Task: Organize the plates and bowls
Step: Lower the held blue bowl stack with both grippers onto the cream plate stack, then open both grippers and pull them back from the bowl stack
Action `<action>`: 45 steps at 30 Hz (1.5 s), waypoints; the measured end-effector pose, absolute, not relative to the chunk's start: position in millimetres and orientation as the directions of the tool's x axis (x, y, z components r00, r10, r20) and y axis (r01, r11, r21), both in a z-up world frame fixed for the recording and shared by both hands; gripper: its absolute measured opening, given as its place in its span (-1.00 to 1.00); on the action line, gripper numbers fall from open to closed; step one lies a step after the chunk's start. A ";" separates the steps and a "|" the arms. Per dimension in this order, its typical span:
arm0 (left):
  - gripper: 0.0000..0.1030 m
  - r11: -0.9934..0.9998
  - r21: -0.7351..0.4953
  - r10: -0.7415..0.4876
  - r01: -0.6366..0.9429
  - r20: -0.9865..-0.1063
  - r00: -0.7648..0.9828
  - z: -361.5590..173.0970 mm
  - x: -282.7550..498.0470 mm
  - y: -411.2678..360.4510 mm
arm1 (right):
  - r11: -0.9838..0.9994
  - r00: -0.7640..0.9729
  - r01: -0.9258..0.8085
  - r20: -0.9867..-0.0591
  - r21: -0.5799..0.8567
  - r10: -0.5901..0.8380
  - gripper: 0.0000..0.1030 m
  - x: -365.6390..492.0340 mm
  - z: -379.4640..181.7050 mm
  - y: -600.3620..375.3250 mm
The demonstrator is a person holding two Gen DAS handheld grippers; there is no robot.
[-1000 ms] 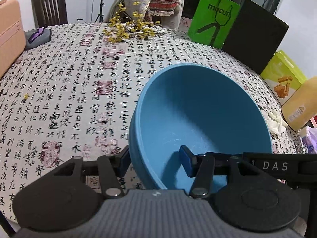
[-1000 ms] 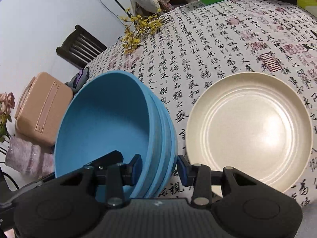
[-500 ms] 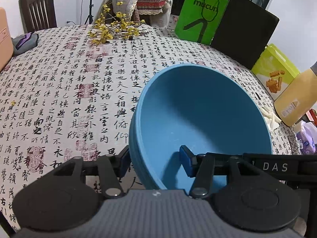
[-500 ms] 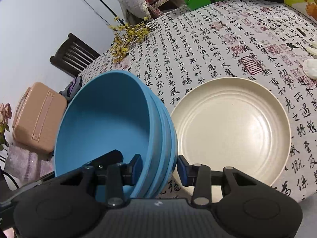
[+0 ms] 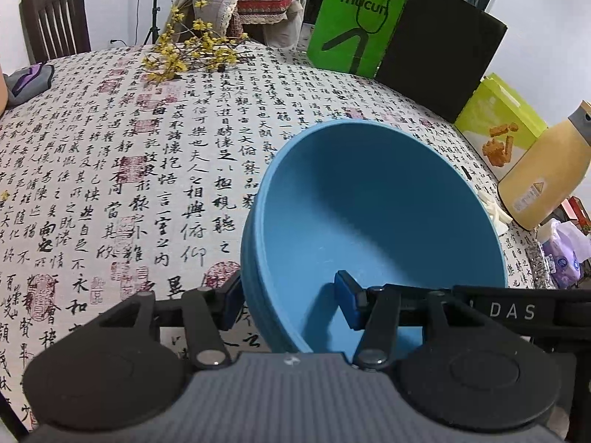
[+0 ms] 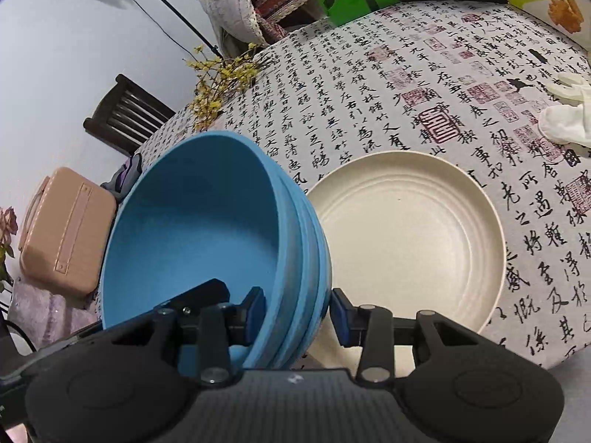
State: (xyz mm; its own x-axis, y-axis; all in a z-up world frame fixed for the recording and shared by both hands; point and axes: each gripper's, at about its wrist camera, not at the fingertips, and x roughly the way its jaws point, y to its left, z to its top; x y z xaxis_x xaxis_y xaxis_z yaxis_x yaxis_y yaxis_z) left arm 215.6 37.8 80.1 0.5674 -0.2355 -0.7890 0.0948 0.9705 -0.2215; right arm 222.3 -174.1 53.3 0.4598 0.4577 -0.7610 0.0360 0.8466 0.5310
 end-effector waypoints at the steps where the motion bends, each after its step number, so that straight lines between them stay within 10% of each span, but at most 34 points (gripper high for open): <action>1: 0.02 0.970 -0.222 -0.238 0.098 -0.789 0.567 79.7 215.7 35.7 | 0.847 0.462 0.038 -0.761 0.531 0.456 -0.25 222.0 53.6 -176.0; 39: -0.01 0.953 -0.284 -0.297 0.105 -0.811 0.504 33.4 244.9 -16.9 | 0.871 0.488 0.097 -0.786 0.482 0.381 -0.25 241.8 18.4 -236.8; 45: 0.23 0.948 -0.294 -0.310 0.121 -0.775 0.550 42.2 236.3 -10.9 | 0.876 0.526 0.049 -0.758 0.480 0.386 -0.09 236.4 22.8 -240.3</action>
